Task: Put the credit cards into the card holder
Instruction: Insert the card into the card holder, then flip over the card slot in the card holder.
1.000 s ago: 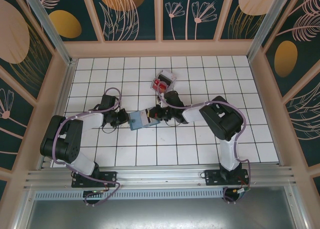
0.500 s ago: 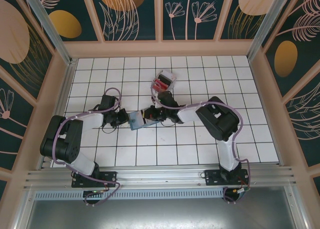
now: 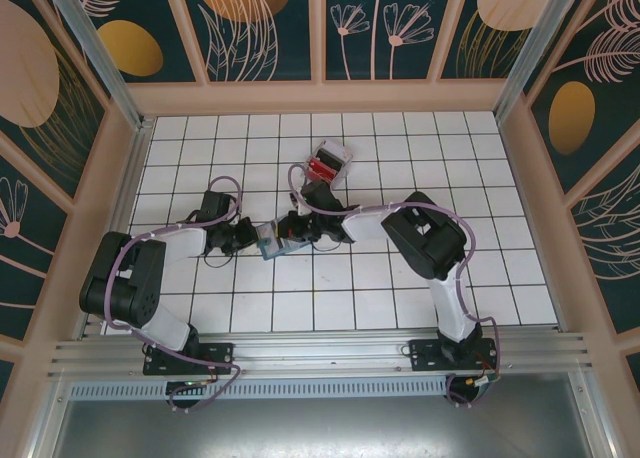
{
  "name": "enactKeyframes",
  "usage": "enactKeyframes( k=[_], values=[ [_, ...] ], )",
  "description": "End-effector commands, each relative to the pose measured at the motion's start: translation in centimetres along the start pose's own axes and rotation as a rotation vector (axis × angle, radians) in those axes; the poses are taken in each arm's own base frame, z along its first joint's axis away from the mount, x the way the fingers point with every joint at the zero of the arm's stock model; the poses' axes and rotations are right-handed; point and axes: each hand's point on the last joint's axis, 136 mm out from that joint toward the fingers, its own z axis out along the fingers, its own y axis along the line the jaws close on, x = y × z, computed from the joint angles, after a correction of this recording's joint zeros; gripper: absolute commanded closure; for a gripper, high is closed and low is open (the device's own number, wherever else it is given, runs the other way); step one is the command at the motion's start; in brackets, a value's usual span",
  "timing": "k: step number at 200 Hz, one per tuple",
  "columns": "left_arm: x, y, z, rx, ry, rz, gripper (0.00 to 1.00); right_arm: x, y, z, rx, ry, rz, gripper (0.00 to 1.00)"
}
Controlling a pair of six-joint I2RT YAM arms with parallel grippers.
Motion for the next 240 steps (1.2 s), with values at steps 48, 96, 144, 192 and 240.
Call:
enactKeyframes(
  k=[48, 96, 144, 192, 240],
  values=[
    [2.0, -0.4, 0.3, 0.005, 0.073, 0.016, 0.92, -1.0, -0.6, -3.7, 0.224, -0.033, -0.144, 0.57],
    [0.1, -1.5, -1.2, -0.02, 0.028, 0.061, 0.92, -3.4, -1.7, -8.1, 0.265, -0.11, -0.143, 0.56],
    [-3.4, -5.8, -3.3, 0.076, -0.039, 0.091, 0.89, -4.2, -3.2, -9.9, 0.192, -0.106, -0.105, 0.57],
    [-2.3, -10.1, -2.0, 0.226, 0.041, 0.093, 0.9, -3.4, -3.5, -8.6, 0.144, -0.049, -0.103, 0.58],
    [-0.9, -10.6, 0.6, 0.219, 0.098, 0.101, 0.94, -2.7, -4.5, -7.8, 0.146, -0.019, -0.093, 0.58]
  ],
)
